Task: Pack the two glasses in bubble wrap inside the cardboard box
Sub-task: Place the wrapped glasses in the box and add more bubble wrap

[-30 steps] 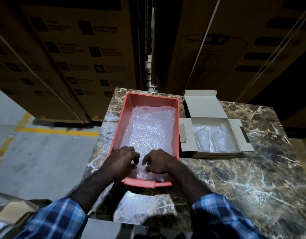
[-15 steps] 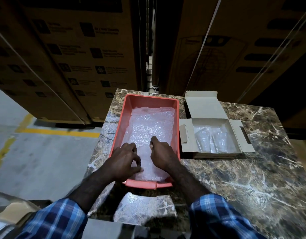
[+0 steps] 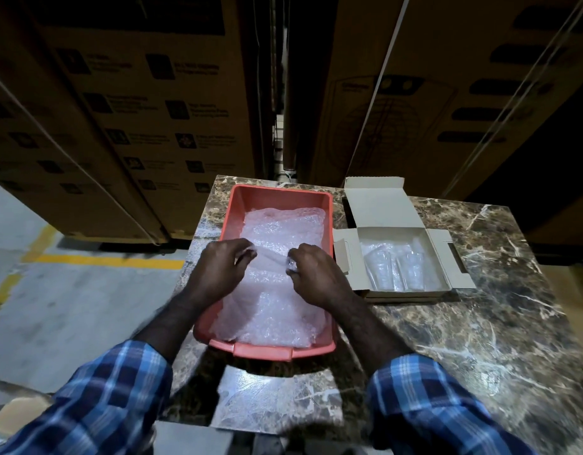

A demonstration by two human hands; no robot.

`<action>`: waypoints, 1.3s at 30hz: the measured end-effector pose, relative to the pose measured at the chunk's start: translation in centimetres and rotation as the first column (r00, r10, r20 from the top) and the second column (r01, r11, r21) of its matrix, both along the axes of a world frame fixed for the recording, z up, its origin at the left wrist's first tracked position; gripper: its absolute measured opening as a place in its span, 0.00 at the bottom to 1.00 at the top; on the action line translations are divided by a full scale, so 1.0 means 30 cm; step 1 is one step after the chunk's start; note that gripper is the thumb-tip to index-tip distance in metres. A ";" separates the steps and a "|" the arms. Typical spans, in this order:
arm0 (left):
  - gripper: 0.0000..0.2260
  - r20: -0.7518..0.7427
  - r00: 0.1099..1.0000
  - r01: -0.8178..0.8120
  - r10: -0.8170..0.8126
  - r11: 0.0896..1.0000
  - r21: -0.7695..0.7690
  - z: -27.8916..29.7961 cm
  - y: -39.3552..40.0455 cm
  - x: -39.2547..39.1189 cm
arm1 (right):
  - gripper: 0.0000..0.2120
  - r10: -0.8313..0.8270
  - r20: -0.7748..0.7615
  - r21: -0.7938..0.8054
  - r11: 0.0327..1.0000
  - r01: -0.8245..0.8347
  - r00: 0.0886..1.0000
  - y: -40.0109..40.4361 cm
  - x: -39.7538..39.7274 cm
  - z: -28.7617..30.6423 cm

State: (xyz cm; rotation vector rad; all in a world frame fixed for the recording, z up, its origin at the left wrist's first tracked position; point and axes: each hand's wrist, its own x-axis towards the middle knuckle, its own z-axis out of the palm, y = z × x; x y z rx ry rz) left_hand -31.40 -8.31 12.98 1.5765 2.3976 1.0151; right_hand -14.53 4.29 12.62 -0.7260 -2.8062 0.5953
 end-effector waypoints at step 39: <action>0.04 0.256 0.943 0.013 -0.213 0.791 0.612 0.565 0.485 0.842 | 0.19 -0.338 -0.730 -0.150 0.927 0.344 0.593 0.472 0.883 0.577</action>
